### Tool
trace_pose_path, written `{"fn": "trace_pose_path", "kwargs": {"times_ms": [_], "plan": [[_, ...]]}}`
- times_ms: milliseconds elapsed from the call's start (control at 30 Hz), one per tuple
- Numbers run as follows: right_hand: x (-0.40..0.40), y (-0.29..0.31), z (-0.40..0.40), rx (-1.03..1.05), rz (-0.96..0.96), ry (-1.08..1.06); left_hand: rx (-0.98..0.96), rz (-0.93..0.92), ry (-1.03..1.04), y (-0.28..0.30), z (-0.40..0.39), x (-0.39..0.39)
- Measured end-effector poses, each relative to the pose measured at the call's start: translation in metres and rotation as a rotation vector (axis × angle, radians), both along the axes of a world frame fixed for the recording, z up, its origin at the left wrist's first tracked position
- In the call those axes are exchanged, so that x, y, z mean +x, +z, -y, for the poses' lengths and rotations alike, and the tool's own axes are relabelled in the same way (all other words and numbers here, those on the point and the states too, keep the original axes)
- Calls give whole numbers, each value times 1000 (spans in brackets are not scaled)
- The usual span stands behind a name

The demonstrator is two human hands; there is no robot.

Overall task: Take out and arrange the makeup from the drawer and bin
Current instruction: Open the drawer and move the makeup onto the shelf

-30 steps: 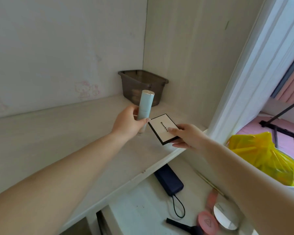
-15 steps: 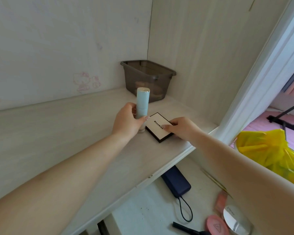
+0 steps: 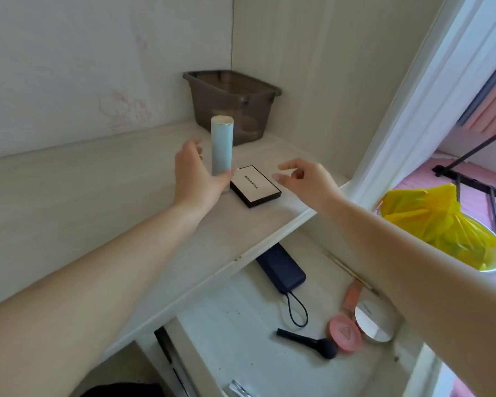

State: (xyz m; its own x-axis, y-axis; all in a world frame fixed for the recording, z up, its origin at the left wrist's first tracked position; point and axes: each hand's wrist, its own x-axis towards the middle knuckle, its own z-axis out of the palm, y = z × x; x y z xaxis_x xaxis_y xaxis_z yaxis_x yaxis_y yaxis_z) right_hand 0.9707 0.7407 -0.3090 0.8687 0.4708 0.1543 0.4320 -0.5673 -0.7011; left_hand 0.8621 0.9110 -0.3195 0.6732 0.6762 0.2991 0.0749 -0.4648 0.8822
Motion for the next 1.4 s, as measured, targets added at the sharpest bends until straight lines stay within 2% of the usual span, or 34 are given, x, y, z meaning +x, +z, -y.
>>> {"fn": "trace_pose_path", "kwargs": {"times_ms": [100,167,267,400,467,533,567,633,767,900,1067,1400], "plan": [[-13,4,40,82,69,76,107,296,54,8,11,-18],[-22,-2,70,40,82,149,211,415,25,10,30,-31],[-33,-19,108,-183,62,197,331,471,-234,8,73,-45],[-42,-51,135,-730,34,418,662,160,-804,-30,124,-43],[-43,-72,137,-1035,-11,514,826,-56,-968,-61,140,-36],[-43,-93,135,-1289,-24,596,957,-398,-1037,-92,155,-30],[-43,-100,133,-1372,-13,619,1009,-550,-1054,-104,159,-28],[-42,-110,127,-1444,43,657,1076,-741,-1078,-123,167,-25],[-46,-123,120,-1458,82,734,1200,-861,-1091,-138,181,-25],[-47,-126,121,-1455,70,734,1228,-871,-1065,-144,186,-28],[-45,-125,123,-1458,49,704,1169,-930,-1059,-143,184,-26],[-51,-126,131,-1414,-2,602,721,-873,-911,-134,164,-26]]}}
